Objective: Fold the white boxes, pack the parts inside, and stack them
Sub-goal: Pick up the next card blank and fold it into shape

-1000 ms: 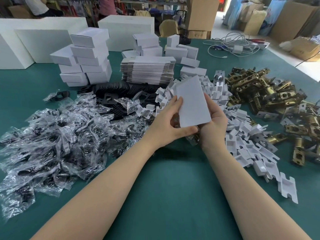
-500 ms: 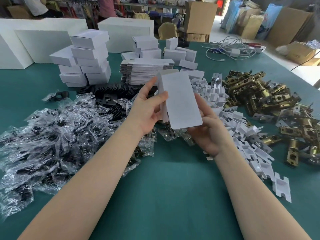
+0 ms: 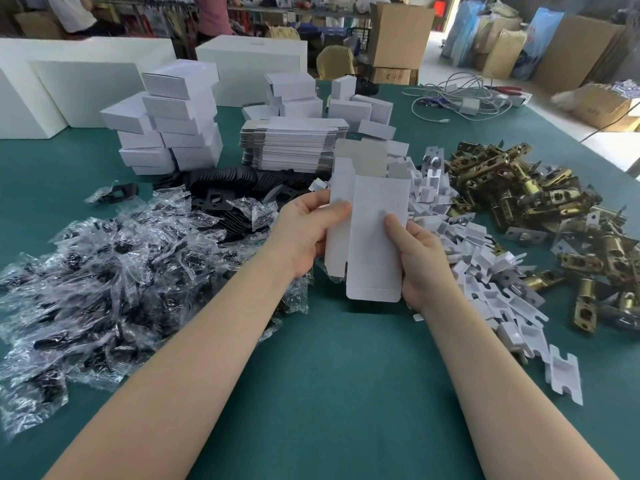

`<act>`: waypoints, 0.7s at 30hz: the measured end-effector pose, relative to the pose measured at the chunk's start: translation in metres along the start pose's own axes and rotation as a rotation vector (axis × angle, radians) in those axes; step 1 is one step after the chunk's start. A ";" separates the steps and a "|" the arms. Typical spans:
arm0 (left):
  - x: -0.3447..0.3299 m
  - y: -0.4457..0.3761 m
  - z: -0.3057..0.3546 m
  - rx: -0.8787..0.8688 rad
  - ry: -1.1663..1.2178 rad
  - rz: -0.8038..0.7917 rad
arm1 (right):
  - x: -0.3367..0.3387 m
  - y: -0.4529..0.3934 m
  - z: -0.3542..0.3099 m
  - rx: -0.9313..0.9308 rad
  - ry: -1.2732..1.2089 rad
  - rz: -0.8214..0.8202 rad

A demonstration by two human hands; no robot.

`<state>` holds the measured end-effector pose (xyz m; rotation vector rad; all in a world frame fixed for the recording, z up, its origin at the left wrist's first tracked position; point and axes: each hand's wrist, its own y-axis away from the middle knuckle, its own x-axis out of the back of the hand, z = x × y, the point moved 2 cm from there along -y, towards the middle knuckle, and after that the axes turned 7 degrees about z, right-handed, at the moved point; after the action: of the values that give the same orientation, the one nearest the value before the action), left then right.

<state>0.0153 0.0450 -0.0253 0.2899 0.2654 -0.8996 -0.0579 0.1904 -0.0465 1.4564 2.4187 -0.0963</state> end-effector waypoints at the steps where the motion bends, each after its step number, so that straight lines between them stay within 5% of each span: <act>1: 0.000 0.001 -0.001 -0.008 -0.007 0.012 | -0.001 0.000 0.000 0.002 0.001 0.003; 7: -0.002 0.004 0.000 -0.166 -0.085 0.043 | 0.000 0.002 -0.002 -0.001 0.025 0.046; 12: 0.002 0.002 0.005 -0.102 0.066 0.124 | -0.005 -0.001 -0.010 -0.086 -0.140 0.048; 14: 0.004 0.002 0.008 -0.078 0.095 0.139 | -0.006 0.002 -0.013 0.076 -0.097 0.027; 17: 0.001 0.005 0.013 -0.041 0.059 0.123 | -0.006 0.009 -0.013 0.465 0.296 -0.030; 21: -0.005 0.010 0.024 -0.046 -0.083 -0.006 | -0.011 0.014 -0.018 0.672 0.463 0.042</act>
<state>0.0234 0.0458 0.0000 0.2091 0.2103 -0.9083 -0.0452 0.1913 -0.0242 1.9838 2.8838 -0.6916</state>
